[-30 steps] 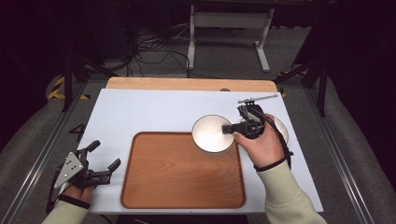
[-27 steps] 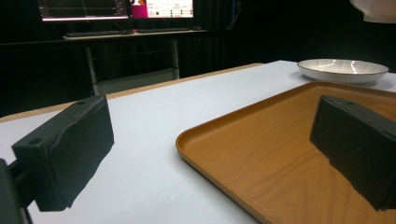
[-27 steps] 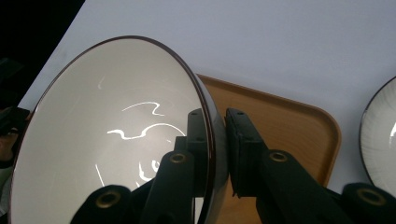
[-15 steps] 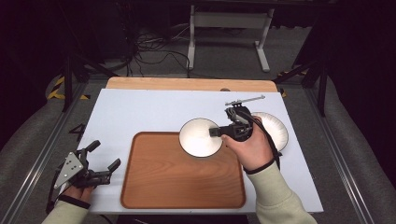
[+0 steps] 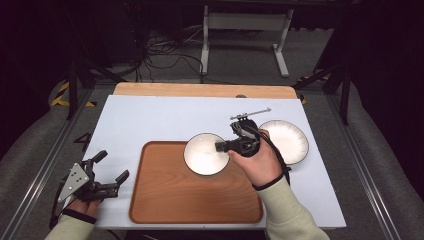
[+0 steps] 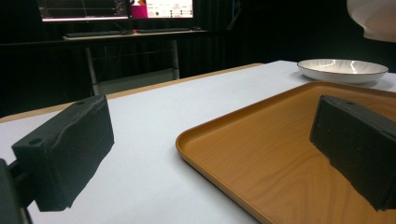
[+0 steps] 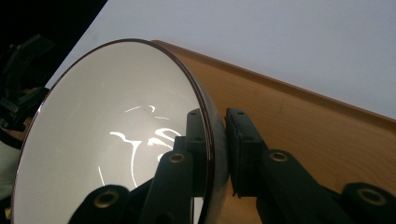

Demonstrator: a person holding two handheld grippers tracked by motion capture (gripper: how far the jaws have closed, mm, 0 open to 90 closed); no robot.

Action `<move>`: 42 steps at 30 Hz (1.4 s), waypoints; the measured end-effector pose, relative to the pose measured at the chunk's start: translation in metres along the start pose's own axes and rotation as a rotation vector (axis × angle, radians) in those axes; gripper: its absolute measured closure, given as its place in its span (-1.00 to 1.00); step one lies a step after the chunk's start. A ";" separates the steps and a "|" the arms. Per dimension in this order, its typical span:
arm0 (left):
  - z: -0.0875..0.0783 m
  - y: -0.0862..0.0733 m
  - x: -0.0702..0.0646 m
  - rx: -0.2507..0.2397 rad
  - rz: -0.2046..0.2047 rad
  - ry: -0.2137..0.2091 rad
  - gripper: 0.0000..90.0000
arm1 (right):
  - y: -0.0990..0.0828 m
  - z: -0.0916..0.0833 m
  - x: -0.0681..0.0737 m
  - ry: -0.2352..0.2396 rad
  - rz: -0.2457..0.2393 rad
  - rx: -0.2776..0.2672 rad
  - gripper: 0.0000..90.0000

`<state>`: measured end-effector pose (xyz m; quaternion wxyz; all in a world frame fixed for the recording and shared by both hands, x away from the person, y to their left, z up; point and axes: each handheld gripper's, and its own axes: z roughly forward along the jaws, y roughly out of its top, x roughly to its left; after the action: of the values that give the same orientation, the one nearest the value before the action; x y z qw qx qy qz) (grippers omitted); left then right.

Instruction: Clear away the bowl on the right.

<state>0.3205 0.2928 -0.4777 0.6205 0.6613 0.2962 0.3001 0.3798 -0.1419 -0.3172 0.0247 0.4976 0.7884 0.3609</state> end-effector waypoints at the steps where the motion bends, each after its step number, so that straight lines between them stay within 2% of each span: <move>1: 0.000 0.000 0.000 0.000 0.000 0.000 -1.00 | -0.001 0.003 -0.001 0.008 0.003 0.002 0.78; 9: 0.000 0.000 0.000 0.000 0.000 0.000 -1.00 | -0.009 0.018 -0.002 0.037 0.020 0.004 0.78; 21: 0.000 0.000 0.000 0.000 0.001 0.000 -0.99 | -0.015 0.046 0.006 0.023 -0.005 0.072 0.78; 29: 0.000 0.000 0.000 -0.001 0.001 0.000 -1.00 | -0.019 0.062 0.003 0.005 -0.023 0.086 0.78; 42: 0.000 0.000 0.000 -0.001 0.001 -0.001 -0.99 | -0.025 0.081 -0.005 0.012 -0.010 0.119 0.78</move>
<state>0.3204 0.2929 -0.4777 0.6209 0.6613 0.2952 0.3001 0.3954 -0.1086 -0.3932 -0.0076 0.4921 0.8110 0.3163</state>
